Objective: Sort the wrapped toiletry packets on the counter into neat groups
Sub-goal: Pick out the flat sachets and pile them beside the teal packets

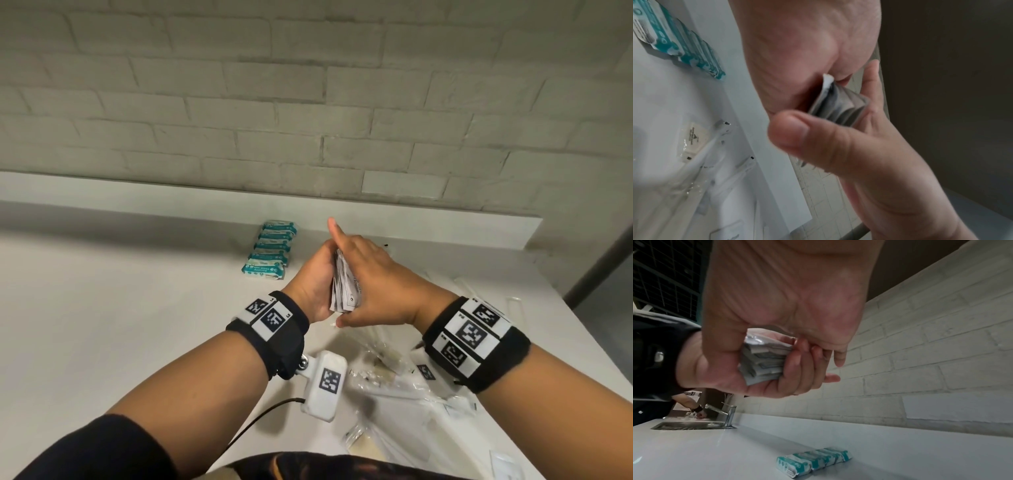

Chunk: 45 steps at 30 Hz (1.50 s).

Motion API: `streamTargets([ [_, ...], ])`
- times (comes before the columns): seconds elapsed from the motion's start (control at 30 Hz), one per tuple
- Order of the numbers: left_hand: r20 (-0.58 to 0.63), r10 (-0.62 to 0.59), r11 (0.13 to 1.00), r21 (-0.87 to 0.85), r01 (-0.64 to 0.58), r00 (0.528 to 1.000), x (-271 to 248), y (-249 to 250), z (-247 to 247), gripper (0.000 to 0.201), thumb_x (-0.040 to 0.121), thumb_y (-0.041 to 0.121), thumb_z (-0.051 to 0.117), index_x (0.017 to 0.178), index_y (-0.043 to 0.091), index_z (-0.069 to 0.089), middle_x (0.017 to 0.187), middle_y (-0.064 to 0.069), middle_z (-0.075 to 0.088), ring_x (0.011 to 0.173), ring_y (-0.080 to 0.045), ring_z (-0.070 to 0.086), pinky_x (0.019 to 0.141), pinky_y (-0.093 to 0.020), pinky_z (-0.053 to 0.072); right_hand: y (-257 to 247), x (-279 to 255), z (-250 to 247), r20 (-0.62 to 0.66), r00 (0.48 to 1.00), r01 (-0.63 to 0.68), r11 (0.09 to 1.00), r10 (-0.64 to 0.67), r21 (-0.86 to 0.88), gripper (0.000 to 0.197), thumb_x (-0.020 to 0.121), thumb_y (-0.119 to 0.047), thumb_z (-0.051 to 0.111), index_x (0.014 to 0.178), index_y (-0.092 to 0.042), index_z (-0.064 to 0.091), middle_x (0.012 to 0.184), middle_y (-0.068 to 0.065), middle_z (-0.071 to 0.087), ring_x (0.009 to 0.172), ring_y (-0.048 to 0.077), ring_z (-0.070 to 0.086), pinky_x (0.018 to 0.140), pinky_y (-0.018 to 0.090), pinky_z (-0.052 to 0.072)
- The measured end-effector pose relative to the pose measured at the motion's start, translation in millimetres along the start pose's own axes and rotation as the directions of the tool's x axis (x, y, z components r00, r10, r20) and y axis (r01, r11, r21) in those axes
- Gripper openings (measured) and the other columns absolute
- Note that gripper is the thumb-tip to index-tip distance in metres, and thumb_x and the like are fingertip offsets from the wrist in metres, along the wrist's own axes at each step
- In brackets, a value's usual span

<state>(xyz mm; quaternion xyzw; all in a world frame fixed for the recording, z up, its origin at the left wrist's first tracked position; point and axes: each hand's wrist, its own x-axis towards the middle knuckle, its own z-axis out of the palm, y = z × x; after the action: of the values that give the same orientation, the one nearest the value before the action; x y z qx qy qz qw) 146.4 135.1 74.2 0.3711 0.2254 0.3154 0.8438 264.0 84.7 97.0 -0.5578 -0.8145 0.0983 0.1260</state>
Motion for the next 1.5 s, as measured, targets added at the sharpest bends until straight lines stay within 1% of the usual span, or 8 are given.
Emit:
streamTargets([
  [0.13,0.037,-0.019,0.998,-0.062,0.021,0.999,-1.2,-2.8,0.5,0.056,0.097,0.048,0.037,0.088,0.008,0.075,0.093,-0.012,0.071,0.084,-0.021,0.071,0.076,-0.028,0.059,-1.9,0.2,0.1,-0.044,0.999,0.020,0.996,-0.024,-0.090,0.137,0.061,-0.044,0.078,0.137,-0.040,-0.036,0.135,0.001,0.030,0.131,0.017,0.026,0.112,0.029,0.019],
  [0.3,-0.132,0.032,0.998,-0.047,-0.038,0.991,-0.2,-1.5,-9.4,0.033,0.097,0.026,0.045,0.125,0.012,0.053,0.094,-0.013,0.065,0.086,-0.025,0.063,0.079,-0.037,0.052,-1.9,-1.9,-0.6,0.019,0.996,-0.094,0.969,0.092,0.227,0.147,0.055,-0.046,0.088,0.135,-0.045,-0.036,0.148,-0.004,0.022,0.137,0.010,0.020,0.117,0.033,0.018],
  [0.57,-0.294,0.137,0.964,-0.178,-0.195,0.946,8.8,-19.0,-28.4,0.028,0.096,0.012,0.048,0.121,0.026,0.048,0.082,-0.007,0.055,0.080,-0.018,0.057,0.083,-0.041,0.049,11.4,9.2,29.6,0.444,0.849,-0.524,0.342,0.287,0.780,0.129,0.069,-0.002,0.080,0.149,-0.033,-0.016,0.114,0.013,0.068,0.111,0.032,0.063,0.085,0.045,0.049],
  [0.73,-0.307,0.133,0.966,-0.170,-0.192,0.942,15.6,-27.9,-40.1,0.030,0.096,0.009,0.049,0.121,0.025,0.047,0.079,-0.008,0.059,0.074,-0.022,0.062,0.076,-0.036,0.051,13.1,27.4,49.7,0.411,0.831,-0.555,0.506,0.374,0.661,0.095,0.067,-0.004,0.076,0.143,-0.026,0.022,0.101,0.011,0.062,0.080,0.021,0.061,0.060,0.031,0.051],
  [0.97,-0.258,0.162,0.966,0.239,-0.099,0.952,34.2,4.1,-86.3,0.052,0.091,0.006,0.059,0.134,0.023,0.036,0.111,-0.009,0.055,0.094,-0.022,0.060,0.092,-0.042,0.048,43.2,62.2,50.2,0.437,0.812,-0.583,0.540,0.386,0.607,0.037,0.079,0.004,0.063,0.111,-0.006,0.048,0.084,0.009,0.055,0.071,0.020,0.057,0.071,0.037,0.053],
  [1.07,-0.150,0.124,0.699,0.715,0.021,0.981,52.0,33.5,-101.4,0.056,0.080,0.008,0.073,0.122,0.027,0.042,0.120,-0.008,0.052,0.096,-0.020,0.060,0.085,-0.036,0.054,56.4,88.6,46.9,0.433,0.805,-0.594,0.555,0.407,0.583,0.042,0.076,0.007,0.064,0.114,-0.002,0.047,0.086,0.018,0.058,0.074,0.030,0.058,0.075,0.046,0.053],
  [1.23,0.005,0.081,-0.224,0.975,0.013,0.997,99.4,68.4,-114.8,0.053,0.072,0.019,0.077,0.117,0.024,0.049,0.119,-0.001,0.042,0.103,-0.015,0.049,0.081,-0.017,0.041,75.8,142.4,52.7,0.406,0.801,-0.587,0.706,0.439,0.396,0.045,0.067,-0.002,0.062,0.110,0.001,0.048,0.077,0.016,0.064,0.060,0.028,0.061,0.057,0.035,0.048],
  [1.5,-0.139,0.046,-0.239,0.960,0.146,0.989,163.7,56.0,-137.0,0.044,0.078,0.024,0.072,0.115,0.022,0.050,0.124,-0.010,0.042,0.106,-0.030,0.055,0.093,-0.038,0.046,119.9,185.9,78.6,0.317,0.768,-0.607,0.790,0.557,0.082,0.047,0.075,-0.002,0.061,0.120,-0.003,0.049,0.113,0.014,0.055,0.092,0.027,0.063,0.064,0.030,0.049],
])
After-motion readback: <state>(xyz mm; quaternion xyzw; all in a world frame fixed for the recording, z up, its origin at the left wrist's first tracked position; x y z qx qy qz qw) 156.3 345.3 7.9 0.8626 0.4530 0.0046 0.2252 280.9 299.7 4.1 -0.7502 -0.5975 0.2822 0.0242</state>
